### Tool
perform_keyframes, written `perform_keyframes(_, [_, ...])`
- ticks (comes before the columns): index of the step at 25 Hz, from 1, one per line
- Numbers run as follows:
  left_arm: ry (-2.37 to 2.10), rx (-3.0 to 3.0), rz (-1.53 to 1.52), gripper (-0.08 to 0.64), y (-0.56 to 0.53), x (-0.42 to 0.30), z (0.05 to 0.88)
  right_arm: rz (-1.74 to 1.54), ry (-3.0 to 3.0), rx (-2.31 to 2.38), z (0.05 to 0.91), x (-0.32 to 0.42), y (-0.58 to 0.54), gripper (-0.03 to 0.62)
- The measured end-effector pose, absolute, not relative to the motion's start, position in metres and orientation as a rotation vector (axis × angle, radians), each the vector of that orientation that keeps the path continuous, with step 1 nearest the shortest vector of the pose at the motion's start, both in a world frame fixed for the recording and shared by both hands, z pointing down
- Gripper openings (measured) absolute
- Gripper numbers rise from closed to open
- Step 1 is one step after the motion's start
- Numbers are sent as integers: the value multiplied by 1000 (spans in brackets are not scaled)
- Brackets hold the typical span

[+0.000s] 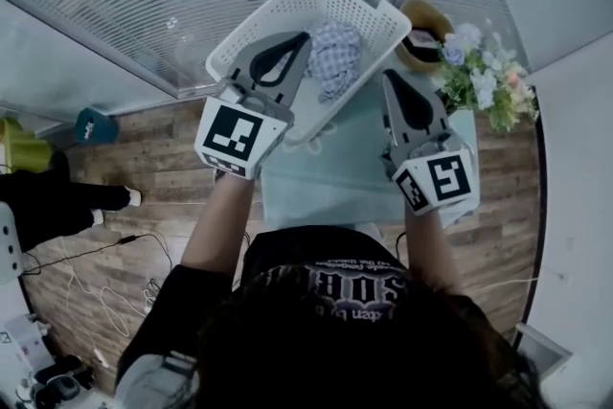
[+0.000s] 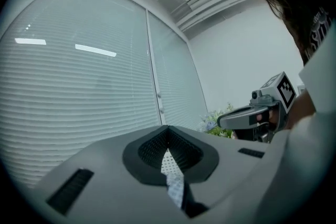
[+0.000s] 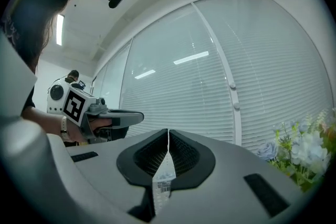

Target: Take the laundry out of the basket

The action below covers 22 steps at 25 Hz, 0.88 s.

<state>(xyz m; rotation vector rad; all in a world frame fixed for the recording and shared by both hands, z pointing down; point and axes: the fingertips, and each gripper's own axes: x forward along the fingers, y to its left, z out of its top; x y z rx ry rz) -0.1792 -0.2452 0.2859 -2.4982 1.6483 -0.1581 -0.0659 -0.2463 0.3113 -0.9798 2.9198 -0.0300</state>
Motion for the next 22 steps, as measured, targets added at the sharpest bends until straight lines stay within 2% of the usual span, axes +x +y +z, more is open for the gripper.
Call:
perform_keyframes(19, [1316, -2706, -364, -3, -349, -170, 328, -109, 2902, -1150, 330, -50, -280, 29])
perform_keyframes(22, [1247, -2700, -476, -3, -356, -168, 347, -118, 2906, -1152, 333, -51, -279, 29])
